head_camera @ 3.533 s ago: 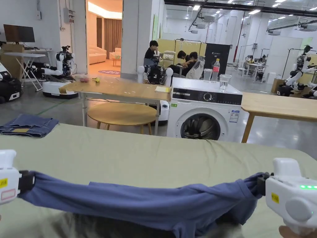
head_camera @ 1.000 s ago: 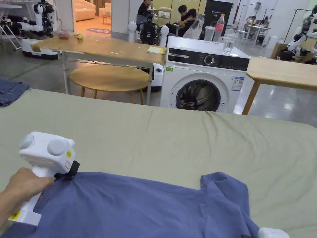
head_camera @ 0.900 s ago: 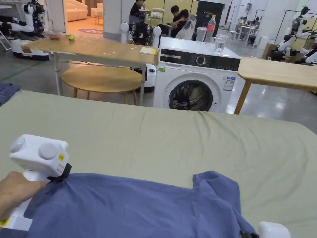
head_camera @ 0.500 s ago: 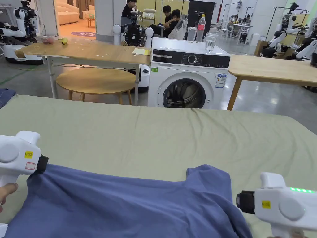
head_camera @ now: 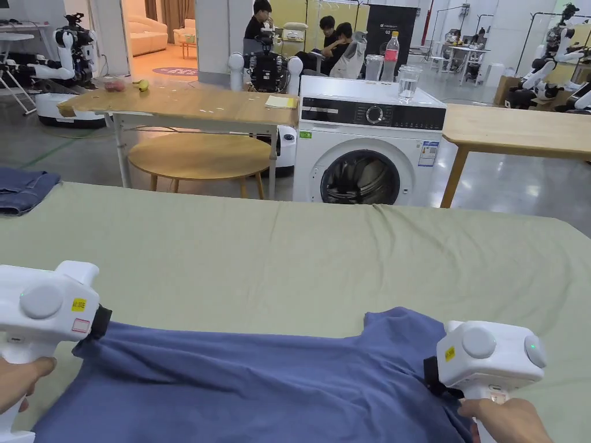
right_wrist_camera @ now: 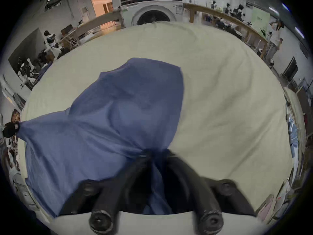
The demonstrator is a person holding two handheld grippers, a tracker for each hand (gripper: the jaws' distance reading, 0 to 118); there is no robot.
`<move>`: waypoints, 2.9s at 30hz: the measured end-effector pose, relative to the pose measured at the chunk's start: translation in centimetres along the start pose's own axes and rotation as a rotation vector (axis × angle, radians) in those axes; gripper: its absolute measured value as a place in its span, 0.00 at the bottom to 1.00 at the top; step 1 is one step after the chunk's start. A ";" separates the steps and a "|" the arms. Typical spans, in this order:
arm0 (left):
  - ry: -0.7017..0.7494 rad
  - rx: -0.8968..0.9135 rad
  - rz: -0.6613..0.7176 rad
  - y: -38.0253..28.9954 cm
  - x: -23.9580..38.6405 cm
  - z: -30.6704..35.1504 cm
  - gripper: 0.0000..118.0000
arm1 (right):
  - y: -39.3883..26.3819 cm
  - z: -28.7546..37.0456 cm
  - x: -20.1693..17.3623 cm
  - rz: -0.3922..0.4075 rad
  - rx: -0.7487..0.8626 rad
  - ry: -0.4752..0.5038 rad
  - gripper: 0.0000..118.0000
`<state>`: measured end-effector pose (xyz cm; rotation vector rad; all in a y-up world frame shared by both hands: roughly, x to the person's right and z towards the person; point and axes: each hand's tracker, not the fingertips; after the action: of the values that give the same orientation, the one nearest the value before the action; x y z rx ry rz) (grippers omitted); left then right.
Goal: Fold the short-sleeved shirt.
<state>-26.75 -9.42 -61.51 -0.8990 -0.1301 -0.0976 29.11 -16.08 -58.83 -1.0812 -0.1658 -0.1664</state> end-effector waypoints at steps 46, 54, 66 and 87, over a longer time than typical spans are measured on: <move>0.105 0.631 0.095 22.6 -6.4 31.5 0.00 | 19.9 40.5 -6.6 0.091 1.018 -0.074 0.00; 0.108 0.677 0.102 25.8 -6.1 32.0 0.00 | 22.9 42.6 -7.4 0.097 1.078 -0.107 0.00; 0.076 0.585 0.073 18.4 -4.1 26.4 0.00 | 14.8 36.6 -4.8 0.120 0.981 -0.116 0.00; -0.024 0.513 0.103 -9.7 -2.1 26.6 0.00 | -11.8 32.6 0.4 0.163 0.819 -0.080 0.00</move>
<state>-32.07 5.52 -37.95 -0.3932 -0.1229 0.0427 25.23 7.34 -33.57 -0.2817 -0.1919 0.0934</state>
